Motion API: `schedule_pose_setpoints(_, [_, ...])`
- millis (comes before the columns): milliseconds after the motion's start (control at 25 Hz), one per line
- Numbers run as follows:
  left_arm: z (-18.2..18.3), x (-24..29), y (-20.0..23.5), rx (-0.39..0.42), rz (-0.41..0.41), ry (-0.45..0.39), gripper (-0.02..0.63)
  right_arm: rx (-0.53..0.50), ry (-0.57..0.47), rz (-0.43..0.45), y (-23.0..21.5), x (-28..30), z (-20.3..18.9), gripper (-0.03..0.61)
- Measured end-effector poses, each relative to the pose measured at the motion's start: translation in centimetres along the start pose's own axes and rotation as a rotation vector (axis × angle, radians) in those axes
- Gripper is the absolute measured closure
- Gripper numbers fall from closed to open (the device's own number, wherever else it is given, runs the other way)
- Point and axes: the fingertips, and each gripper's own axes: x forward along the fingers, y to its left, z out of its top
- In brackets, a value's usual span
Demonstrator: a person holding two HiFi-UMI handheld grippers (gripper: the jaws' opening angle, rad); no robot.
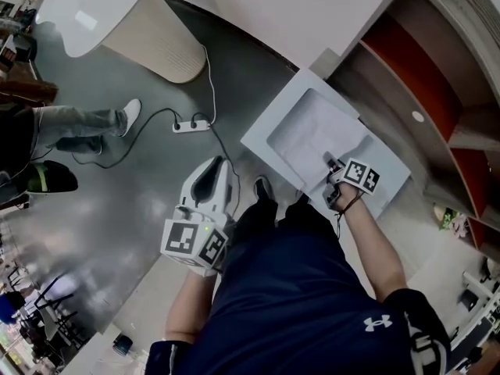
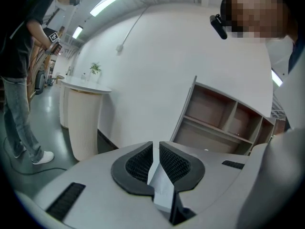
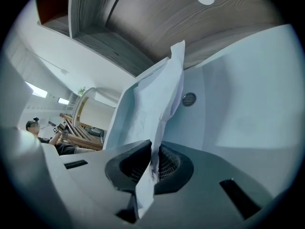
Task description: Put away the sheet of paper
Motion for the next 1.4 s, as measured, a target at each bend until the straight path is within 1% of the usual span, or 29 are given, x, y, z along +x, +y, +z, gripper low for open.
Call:
schedule_pose_setpoints(480, [0.3, -1.8, 3.0, -0.022, 0.086, -0.015, 0.560, -0.037, 0.041, 0.027, 2.4, 3.8, 0.8, 0.563])
schedule_pose_setpoints(760, [0.1, -3.0, 3.7, -0.032, 0.122, -0.023, 0.560, -0.053, 0.052, 0.039, 3.5, 5.1, 1.2, 0.562])
schedule_pose_setpoints(960, [0.0, -3.8, 4.1, -0.039, 0.133, -0.025, 0.560, -0.057, 0.047, 0.049, 4.3, 5.6, 1.1, 0.559])
schedule_pose_setpoints(1000, [-0.1, -3.9, 4.2, -0.040, 0.133, -0.024, 0.560, -0.058, 0.050, 0.046, 4.3, 5.6, 1.0, 0.540])
schedule_pose_setpoints(1040, [-0.1, -4.0, 4.1, -0.041, 0.132, -0.024, 0.560, -0.056, 0.053, 0.044, 4.4, 5.6, 0.9, 0.492])
schedule_pose_setpoints(1120, [0.0, -4.0, 3.9, -0.039, 0.126, -0.025, 0.560, -0.050, 0.053, 0.042, 4.4, 5.5, 0.7, 0.452])
schedule_pose_setpoints(1240, [0.1, -3.8, 3.4, -0.031, 0.109, -0.027, 0.560, -0.036, 0.044, 0.038, 4.2, 4.9, 0.6, 0.429])
schedule_pose_setpoints(1400, [0.2, -3.3, 2.3, -0.021, 0.077, -0.024, 0.560, -0.023, 0.010, 0.014, 3.1, 3.1, 0.8, 0.420])
